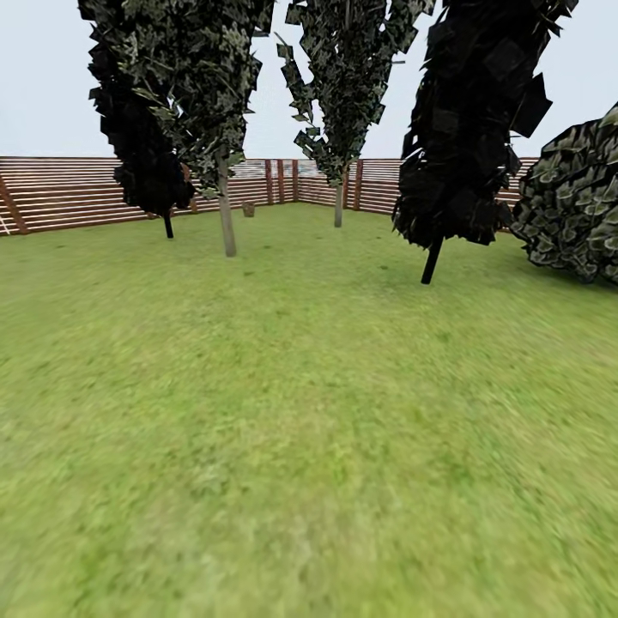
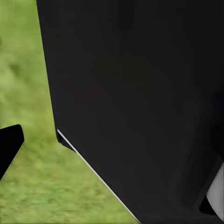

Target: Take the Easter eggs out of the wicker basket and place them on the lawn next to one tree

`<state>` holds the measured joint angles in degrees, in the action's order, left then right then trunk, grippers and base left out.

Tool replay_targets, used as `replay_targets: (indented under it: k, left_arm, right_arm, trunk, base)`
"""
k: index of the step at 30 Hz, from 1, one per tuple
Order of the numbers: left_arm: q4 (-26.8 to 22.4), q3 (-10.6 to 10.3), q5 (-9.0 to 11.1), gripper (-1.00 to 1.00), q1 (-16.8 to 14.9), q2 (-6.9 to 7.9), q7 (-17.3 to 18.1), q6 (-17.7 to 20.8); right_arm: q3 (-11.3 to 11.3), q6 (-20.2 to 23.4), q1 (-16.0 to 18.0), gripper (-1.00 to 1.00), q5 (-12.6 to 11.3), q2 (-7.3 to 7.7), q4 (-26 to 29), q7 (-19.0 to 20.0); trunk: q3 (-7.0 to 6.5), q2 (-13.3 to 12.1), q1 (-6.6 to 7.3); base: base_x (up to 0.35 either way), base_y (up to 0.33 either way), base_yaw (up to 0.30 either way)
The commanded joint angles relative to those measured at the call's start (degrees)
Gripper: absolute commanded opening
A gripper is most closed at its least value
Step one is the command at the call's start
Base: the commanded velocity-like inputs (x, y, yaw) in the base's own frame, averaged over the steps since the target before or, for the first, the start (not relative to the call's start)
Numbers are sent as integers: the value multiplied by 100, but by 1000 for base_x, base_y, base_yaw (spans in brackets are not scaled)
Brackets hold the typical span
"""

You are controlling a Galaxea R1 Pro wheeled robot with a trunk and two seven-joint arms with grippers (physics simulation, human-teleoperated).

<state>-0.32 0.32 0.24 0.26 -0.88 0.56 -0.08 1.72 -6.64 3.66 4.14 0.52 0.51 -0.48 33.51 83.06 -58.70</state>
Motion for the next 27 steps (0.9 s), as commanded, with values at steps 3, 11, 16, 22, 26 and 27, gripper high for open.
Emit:
replay_targets:
  k: [3, 11, 16, 22, 26, 27]
  left_arm:
    - [-3, 3, 3, 100, 0, 0, 6, -1]
    - [-3, 3, 3, 100, 0, 0, 6, -3]
    - [-3, 3, 3, 100, 0, 0, 6, -2]
    - [-3, 3, 3, 100, 0, -2, 6, -1]
    - [-3, 3, 3, 100, 0, 0, 6, -3]
    - [-3, 3, 3, 100, 0, 0, 6, -2]
  right_arm:
    - [13, -13, 3, 100, 43, 1, -4, -5]
    - [11, -13, 3, 100, 43, 1, 1, -5]
    - [12, -13, 3, 100, 43, 1, -3, -5]
    - [10, -13, 3, 100, 43, 1, -1, -5]
    - [10, -13, 3, 100, 43, 1, -3, -5]
    - [10, -13, 3, 100, 43, 1, -2, -5]
  trunk:
    - [4, 2, -3]
    - [4, 2, -3]
    - [4, 2, -3]
    - [4, 2, -3]
    - [4, 2, -3]
    - [4, 2, -3]
  base:
    - [325, 0, 0]
    - [325, 0, 0]
    - [325, 0, 0]
    - [325, 0, 0]
    - [325, 0, 0]
    - [325, 0, 0]
